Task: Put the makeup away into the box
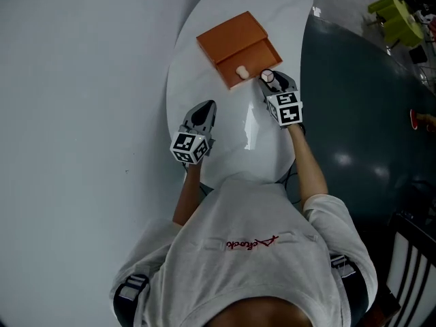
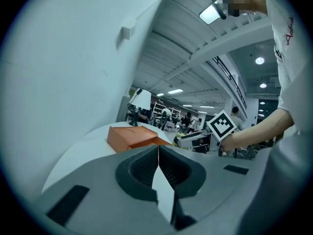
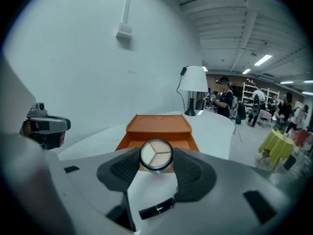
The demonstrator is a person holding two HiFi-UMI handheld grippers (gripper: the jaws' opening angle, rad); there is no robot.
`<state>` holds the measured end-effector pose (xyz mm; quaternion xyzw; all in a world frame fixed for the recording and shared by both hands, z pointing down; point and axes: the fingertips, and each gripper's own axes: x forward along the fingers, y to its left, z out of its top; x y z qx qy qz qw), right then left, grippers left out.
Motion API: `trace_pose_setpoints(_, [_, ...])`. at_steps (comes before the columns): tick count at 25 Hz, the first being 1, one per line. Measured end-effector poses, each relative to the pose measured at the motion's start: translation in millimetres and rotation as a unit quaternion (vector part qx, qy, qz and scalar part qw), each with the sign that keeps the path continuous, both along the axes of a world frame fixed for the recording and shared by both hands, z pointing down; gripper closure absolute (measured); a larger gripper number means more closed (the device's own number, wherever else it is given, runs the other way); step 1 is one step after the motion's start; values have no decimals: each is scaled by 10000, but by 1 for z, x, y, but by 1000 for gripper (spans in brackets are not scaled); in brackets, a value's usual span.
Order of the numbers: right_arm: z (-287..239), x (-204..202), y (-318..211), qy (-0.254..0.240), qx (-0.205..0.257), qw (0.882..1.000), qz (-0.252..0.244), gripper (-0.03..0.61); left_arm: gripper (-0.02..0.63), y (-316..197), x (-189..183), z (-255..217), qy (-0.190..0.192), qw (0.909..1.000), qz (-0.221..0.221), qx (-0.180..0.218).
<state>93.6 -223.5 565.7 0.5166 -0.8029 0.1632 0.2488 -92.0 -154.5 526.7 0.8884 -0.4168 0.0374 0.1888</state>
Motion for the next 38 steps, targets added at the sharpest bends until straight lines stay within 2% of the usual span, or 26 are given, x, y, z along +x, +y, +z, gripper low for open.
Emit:
trace_pose_setpoints(8, [13,-38,-43,174,-67,9981,-592,353,601,-1,-45,21,-47,9980,-565,-271])
trace_pose_setpoints(21, [10,-33,-108,556,57,9935,-987,353,601,-11,-34,41,-35,9977,-457,-491])
trace_pose_setpoints(30, [50,-34,-110,882,-408,9864,-1323,353,601,-15,-42,53,-48,9966,-549,-616])
trace_pose_setpoints(33, [65,-39,-106,1012,-670,9795,-1608,353,601,-15,-47,56,-32,9961,-609,-644])
trace_pose_setpoints(35, [74,-43,-103,1170,-829,9704,-1942,353,601,-15,-50,58,-28,9957,-639,-674])
trace_pose_setpoints(37, [82,-47,-100,1494,-902,9542,-2429,353,601,-16,-52,60,-30,9953,-657,-705])
trace_pose_setpoints(38, [86,-48,-99,1723,-911,9425,-2714,353,601,-16,-53,61,-27,9952,-668,-720])
